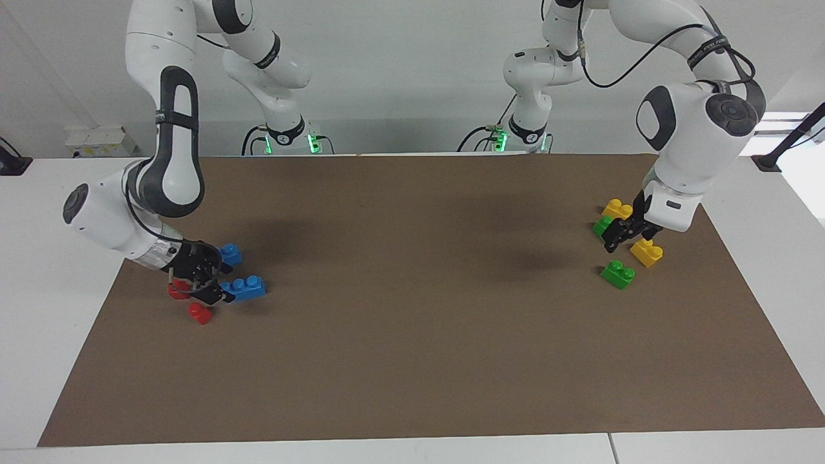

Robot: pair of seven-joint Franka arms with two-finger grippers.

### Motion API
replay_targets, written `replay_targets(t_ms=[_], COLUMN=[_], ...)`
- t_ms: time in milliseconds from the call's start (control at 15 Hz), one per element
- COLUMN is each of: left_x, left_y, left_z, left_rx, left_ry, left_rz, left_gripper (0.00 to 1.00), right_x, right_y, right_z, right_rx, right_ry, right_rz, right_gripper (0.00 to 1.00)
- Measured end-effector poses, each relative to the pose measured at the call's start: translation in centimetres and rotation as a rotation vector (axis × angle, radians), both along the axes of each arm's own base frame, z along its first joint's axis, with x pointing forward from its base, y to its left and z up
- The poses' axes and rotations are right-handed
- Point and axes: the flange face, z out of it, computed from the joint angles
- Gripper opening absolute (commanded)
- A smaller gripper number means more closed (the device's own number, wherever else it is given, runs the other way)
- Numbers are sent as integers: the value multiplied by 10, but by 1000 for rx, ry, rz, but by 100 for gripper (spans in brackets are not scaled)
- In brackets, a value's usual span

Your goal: Remove green block with left arm and hold with right

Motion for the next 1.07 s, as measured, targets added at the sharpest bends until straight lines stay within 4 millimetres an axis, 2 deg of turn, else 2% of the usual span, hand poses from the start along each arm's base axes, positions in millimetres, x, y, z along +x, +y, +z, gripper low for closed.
replay_targets(t_ms=[200, 400, 533, 733, 933, 1067], left_x=[-13, -29, -42, -55, -59, -61], left_y=[0, 0, -1, -2, -2, -3], left_z=[27, 51, 65, 84, 86, 87], left_rx=[6, 12, 17, 5, -26, -34], left_ry=[2, 11, 35, 64, 92, 106], left_rz=[-33, -37, -37, -34, -27, -28], left_gripper=[100, 100, 100, 100, 100, 100], right_x=[-4, -11, -14, -16, -24, -37], right_y=[2, 3, 4, 29, 60, 68], right_z=[27, 70, 99, 140, 177, 204], right_rx=[-17, -59, -123, -192, -261, -280], right_ry=[7, -17, -30, -72, -140, -184], right_rz=[18, 58, 113, 258, 452, 586], right_gripper=[94, 100, 100, 100, 100, 100])
